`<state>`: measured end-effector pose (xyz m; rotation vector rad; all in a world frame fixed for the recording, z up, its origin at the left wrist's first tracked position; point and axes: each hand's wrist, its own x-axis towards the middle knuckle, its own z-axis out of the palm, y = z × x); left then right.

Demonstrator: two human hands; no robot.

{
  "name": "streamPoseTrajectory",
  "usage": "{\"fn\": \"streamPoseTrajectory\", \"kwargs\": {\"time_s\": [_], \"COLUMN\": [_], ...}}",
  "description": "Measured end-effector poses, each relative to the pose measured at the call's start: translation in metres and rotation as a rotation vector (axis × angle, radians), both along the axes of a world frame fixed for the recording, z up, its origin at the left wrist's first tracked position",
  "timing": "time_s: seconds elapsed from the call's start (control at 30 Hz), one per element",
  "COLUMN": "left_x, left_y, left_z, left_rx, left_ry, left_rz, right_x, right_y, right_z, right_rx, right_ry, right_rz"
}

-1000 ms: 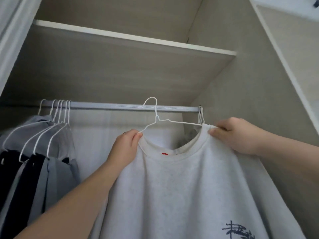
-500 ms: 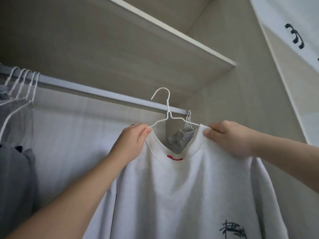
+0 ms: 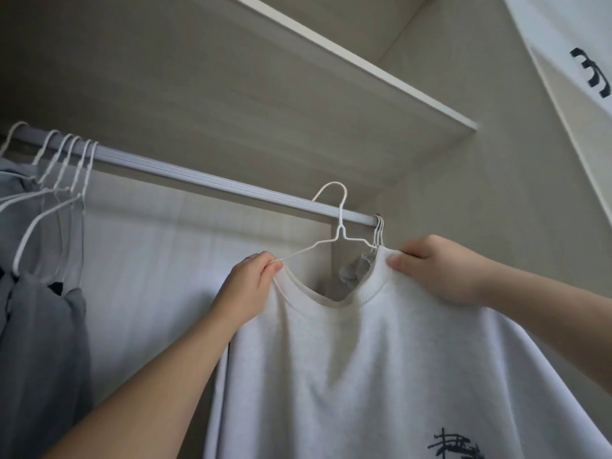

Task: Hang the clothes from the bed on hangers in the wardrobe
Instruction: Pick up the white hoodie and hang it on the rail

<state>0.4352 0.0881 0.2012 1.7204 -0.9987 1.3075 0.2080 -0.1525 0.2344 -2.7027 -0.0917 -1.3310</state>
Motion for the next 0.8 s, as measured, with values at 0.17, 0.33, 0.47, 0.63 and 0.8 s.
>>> {"fn": "streamPoseTrajectory", "kwargs": {"time_s": [0.17,0.33,0.47,0.63,0.8], "left_x": [0.019,0.037,0.049,0.051,0.037], "left_y": [0.021,0.022,0.024,0.021,0.011], "left_z": [-0.004,0.008,0.019,0.028,0.035], "left_rx": [-0.109,-0.17,-0.192,-0.346,-0.336], "left_ry": [0.085,0.116,0.19,0.303,0.292], "left_rz": [0.009,0.031,0.141,0.268,0.187], "right_x": [0.001,0.014,0.03,0.053,0.071], "right_y": [-0.01,0.008,0.03,0.062,0.081], "right_z": [-0.002,0.001,0.012,0.024,0.032], "right_rx": [0.041,0.141,0.096,-0.009,-0.013], "right_ry": [0.014,0.063,0.035,-0.243,-0.328], "right_rz": [0.015,0.102,0.073,-0.024,-0.024]}}
